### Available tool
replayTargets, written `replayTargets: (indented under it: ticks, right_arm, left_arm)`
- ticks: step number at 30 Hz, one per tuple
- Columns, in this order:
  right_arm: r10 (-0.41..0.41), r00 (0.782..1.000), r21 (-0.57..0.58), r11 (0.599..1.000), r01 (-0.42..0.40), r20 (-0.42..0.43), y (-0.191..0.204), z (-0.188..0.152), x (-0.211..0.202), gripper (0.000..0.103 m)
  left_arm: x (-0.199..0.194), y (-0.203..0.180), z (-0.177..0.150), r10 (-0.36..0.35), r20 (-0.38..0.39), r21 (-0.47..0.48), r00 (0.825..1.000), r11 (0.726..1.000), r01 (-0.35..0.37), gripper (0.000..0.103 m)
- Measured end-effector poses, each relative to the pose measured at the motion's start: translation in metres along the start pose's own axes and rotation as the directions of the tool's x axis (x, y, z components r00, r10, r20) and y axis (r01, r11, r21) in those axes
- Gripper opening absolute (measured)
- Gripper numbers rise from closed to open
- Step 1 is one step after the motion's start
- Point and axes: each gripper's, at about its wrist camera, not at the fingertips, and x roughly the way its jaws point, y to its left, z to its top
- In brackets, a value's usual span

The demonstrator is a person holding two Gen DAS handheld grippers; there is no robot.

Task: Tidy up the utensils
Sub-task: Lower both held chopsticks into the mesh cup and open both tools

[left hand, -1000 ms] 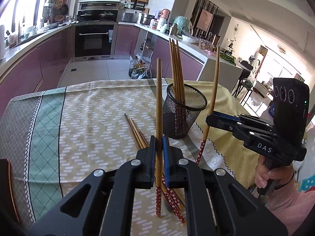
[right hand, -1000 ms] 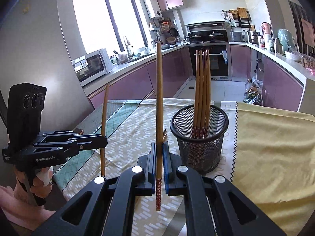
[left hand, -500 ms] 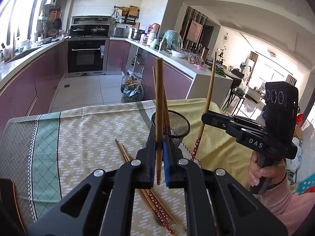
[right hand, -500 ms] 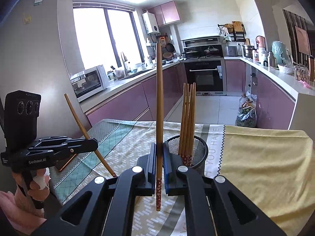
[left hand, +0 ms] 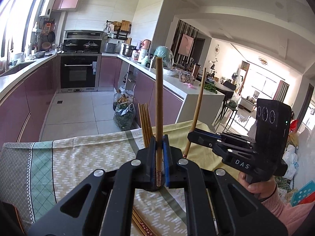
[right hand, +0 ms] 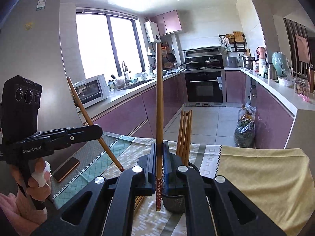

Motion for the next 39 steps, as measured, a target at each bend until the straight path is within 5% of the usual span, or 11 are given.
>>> replayTargets:
  ticks: [12, 25, 39]
  right_arm:
    - [-0.033, 0.999, 0.014, 0.999, 0.033, 0.019, -0.014, 0.013, 0.013, 0.006]
    - [-0.077, 0.996, 0.055, 0.995, 0.08, -0.05, -0.027, 0.0, 0.04, 0.006]
    - [-0.076, 0.976, 0.061, 0.994, 0.091, -0.206, -0.036, -0.021, 0.067, 0.006]
  left_arm:
    - [0.023, -0.007, 0.028, 0.025, 0.011, 0.034, 1.0, 0.999, -0.025, 0.008]
    - [0.074, -0.005, 0.007, 0.089, -0.146, 0.084, 0.985, 0.993, -0.077, 0.008]
    - [0.112, 0.004, -0.013, 0.085, -0.288, 0.129, 0.954, 0.99, -0.049, 0.008]
